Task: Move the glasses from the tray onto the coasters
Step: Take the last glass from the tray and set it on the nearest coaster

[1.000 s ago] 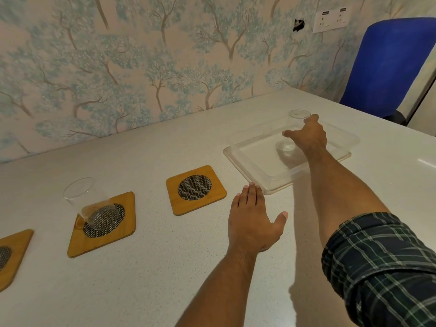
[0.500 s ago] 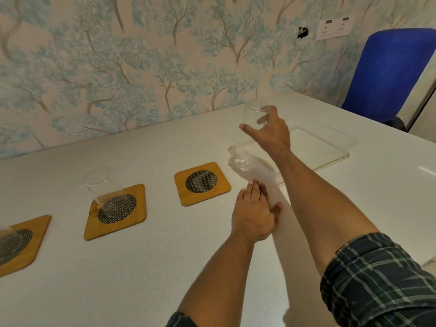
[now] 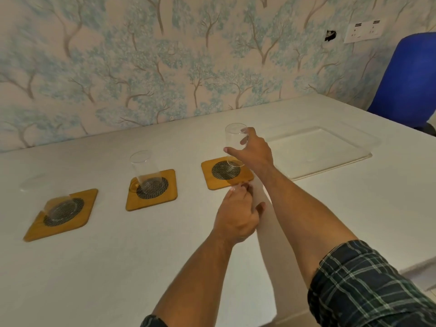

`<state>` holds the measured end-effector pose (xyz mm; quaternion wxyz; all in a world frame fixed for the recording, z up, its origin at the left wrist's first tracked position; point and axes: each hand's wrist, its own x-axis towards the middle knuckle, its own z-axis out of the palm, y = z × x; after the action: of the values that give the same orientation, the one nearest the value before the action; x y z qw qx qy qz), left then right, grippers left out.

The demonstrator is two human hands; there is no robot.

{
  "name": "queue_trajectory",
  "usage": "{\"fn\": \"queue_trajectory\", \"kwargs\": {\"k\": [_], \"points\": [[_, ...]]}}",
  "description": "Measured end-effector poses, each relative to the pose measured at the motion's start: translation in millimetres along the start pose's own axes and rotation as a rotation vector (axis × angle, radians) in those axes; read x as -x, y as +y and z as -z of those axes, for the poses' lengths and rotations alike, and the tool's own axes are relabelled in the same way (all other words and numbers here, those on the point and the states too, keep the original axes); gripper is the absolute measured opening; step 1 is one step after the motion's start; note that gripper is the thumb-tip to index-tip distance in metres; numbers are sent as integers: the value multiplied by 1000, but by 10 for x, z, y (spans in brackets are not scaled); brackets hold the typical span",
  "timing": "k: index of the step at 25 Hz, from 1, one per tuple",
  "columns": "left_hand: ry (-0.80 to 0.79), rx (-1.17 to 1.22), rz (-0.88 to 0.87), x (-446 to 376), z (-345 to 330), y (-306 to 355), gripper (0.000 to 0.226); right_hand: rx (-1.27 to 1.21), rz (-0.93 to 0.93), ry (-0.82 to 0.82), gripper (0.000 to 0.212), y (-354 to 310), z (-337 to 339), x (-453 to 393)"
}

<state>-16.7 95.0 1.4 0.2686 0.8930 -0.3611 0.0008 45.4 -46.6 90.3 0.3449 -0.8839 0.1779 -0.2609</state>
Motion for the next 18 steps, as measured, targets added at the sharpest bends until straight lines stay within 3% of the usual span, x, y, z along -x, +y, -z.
{"fn": "queue_trajectory", "kwargs": {"k": [2,13,18], "points": [[25,-99,-9,198,214,-180,75,-7,-2,-22,82,-77,-94,69],[23,-253,346,1127,882,-1194,83,60,7,-102,84,-378,-537,245],[-81,-332,368,1339,1049,-1371,80,78,-55,-76,82,-389,-565,196]]}}
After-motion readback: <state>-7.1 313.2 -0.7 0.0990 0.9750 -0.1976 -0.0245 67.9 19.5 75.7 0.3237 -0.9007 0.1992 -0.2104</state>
